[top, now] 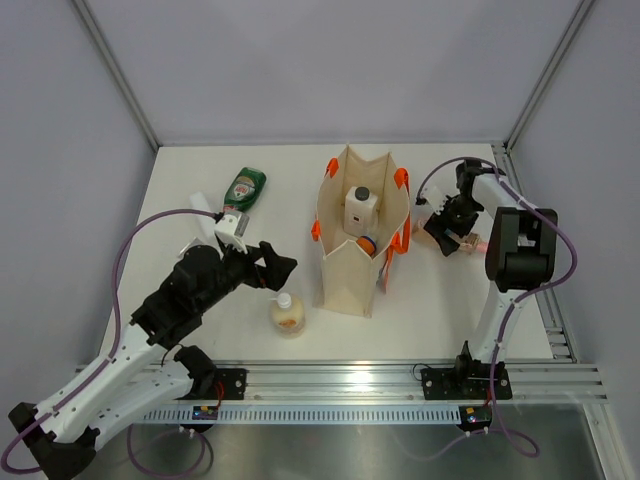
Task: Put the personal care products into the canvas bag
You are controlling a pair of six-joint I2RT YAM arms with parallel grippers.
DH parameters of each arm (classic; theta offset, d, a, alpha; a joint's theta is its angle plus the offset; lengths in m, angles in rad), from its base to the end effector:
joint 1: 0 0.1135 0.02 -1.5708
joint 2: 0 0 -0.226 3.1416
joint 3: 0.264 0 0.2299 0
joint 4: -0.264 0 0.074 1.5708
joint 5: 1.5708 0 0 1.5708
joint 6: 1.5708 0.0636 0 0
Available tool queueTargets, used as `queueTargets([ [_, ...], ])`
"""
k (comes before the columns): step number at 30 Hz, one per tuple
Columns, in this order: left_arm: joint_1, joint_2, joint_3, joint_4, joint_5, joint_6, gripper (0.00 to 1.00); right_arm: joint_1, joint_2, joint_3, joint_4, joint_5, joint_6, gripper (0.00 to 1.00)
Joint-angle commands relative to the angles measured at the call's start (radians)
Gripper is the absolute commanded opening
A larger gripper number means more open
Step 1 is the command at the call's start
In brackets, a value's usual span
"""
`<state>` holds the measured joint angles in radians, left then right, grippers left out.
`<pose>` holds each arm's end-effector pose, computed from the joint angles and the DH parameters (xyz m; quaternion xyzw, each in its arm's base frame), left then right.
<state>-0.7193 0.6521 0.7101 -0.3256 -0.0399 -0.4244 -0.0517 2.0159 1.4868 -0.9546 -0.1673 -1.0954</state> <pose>0.1454 -0.1240 0.2870 0.1048 0.7881 -0.3148 0.5185 0.3511 -0.0076 0.1211 -0.4994 0.8612 0.0466 0.0817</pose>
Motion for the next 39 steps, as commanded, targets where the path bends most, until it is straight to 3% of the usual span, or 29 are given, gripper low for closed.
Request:
queueTargets([
  [1,0.003,0.004,0.025,-0.01,-0.055,-0.065,0.99,-0.028,-0.158,0.069,-0.062,-0.09,0.172,0.06],
  [4,0.003,-0.015,0.023,-0.013,-0.055,-0.085,0.99,-0.03,-0.201,0.091,-0.09,-0.129,0.264,0.0],
  [19,0.003,-0.085,0.022,-0.061,-0.058,-0.074,0.99,-0.059,-0.381,0.034,-0.109,-0.239,0.39,0.02],
  [21,0.003,-0.088,0.012,-0.059,-0.058,-0.074,0.99,-0.057,-0.362,0.023,-0.092,-0.264,0.434,0.09],
  [22,0.003,-0.091,0.008,-0.061,-0.057,-0.073,0.99,-0.056,-0.344,0.012,-0.087,-0.287,0.462,0.23],
  [25,0.003,-0.101,-0.009,-0.056,-0.061,-0.079,0.99,-0.028,-0.327,-0.045,0.012,-0.249,0.577,0.39],
  [26,0.003,-0.104,-0.015,-0.052,-0.061,-0.082,0.99,-0.002,-0.33,-0.066,0.052,-0.171,0.607,0.54],
  [28,0.003,-0.117,-0.034,-0.046,-0.06,-0.089,0.99,0.027,-0.347,-0.135,0.14,-0.088,0.655,0.64],
  [29,0.003,-0.12,-0.038,-0.041,-0.06,-0.091,0.99,0.042,-0.355,-0.158,0.167,-0.001,0.667,0.79],
  [30,0.003,-0.123,-0.047,-0.04,-0.06,-0.093,0.99,0.077,-0.362,-0.199,0.183,0.023,0.66,0.84],
  [31,0.003,-0.129,-0.054,-0.039,-0.063,-0.093,0.99,0.087,-0.38,-0.224,0.212,0.078,0.655,0.96],
  [35,0.003,-0.135,-0.083,-0.021,-0.066,-0.085,0.99,0.102,-0.385,-0.287,0.293,0.26,0.683,0.99],
  [39,0.003,-0.121,-0.101,0.002,-0.058,-0.067,0.99,0.102,-0.372,-0.335,0.332,0.276,0.643,0.99],
])
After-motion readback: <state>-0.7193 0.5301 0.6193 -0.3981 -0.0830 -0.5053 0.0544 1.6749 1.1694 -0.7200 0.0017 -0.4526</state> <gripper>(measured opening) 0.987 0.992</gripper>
